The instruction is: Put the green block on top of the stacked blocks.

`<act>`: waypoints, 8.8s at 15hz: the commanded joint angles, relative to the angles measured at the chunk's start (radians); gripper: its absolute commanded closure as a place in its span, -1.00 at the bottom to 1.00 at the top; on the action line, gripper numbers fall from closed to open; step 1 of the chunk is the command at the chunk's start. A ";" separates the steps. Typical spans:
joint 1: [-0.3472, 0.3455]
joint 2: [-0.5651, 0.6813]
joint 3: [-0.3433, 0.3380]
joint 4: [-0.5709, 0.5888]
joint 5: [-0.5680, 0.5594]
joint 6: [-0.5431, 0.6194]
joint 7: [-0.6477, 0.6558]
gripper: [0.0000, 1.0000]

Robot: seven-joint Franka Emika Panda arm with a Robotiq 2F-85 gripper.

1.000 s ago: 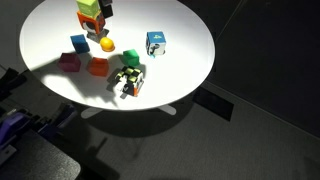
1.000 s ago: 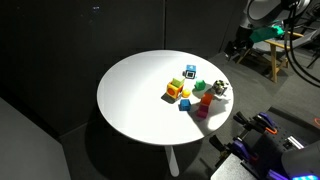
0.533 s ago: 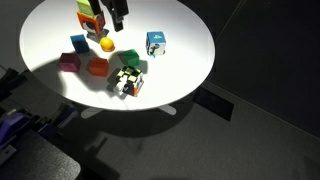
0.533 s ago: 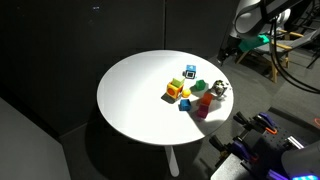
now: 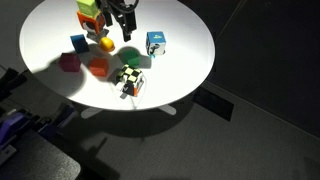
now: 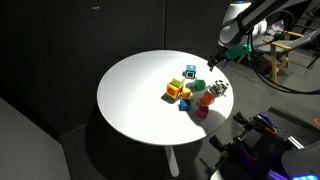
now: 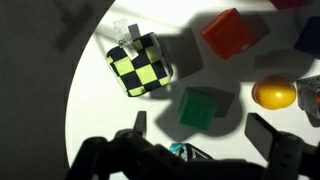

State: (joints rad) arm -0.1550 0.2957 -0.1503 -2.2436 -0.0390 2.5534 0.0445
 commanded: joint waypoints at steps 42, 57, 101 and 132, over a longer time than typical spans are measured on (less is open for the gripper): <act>0.030 0.569 0.007 0.607 0.102 -0.232 0.125 -1.00; 0.032 0.625 0.002 0.647 0.087 -0.219 0.119 -1.00; 0.111 0.257 0.040 0.513 0.015 -0.442 0.064 0.46; 0.132 0.250 0.083 0.553 0.027 -0.515 0.064 0.46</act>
State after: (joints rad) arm -0.0182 0.5458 -0.0729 -1.6928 -0.0090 2.0417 0.1066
